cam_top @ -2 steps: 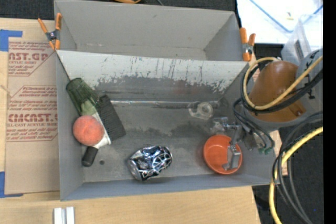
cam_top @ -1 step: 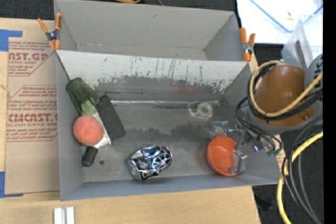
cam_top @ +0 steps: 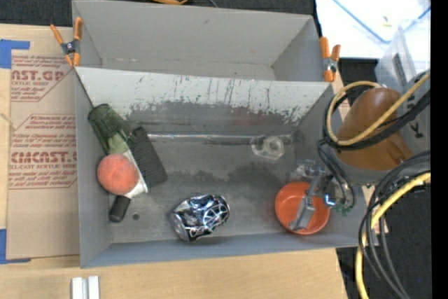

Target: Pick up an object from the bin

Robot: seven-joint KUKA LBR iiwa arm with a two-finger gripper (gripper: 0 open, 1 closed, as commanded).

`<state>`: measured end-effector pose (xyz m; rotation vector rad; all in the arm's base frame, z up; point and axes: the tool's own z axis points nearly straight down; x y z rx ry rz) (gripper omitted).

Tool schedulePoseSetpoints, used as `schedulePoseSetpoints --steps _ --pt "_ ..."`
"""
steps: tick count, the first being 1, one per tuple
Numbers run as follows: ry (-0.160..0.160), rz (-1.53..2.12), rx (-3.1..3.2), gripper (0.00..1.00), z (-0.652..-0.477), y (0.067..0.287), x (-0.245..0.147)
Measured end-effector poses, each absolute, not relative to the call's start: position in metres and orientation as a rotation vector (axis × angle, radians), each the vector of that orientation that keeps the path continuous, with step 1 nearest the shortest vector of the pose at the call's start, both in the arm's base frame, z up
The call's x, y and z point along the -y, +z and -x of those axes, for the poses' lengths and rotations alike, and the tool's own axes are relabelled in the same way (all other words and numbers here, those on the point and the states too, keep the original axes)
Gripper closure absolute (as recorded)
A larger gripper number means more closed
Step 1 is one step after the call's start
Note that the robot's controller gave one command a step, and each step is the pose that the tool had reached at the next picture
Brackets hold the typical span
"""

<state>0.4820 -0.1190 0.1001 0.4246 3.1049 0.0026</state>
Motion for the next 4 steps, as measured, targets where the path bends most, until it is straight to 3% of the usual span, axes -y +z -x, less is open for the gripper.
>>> schedulePoseSetpoints --steps 1,2,3,4 --pt "-0.006 0.459 -3.092 0.0 -0.487 0.085 0.109" --pt "-0.004 0.53 -3.07 1.0 -0.486 0.072 0.11" --pt "-0.005 0.53 -3.07 1.0 -0.486 0.072 0.11" --pt "-0.002 0.53 -3.075 1.0 -0.484 0.099 0.109"
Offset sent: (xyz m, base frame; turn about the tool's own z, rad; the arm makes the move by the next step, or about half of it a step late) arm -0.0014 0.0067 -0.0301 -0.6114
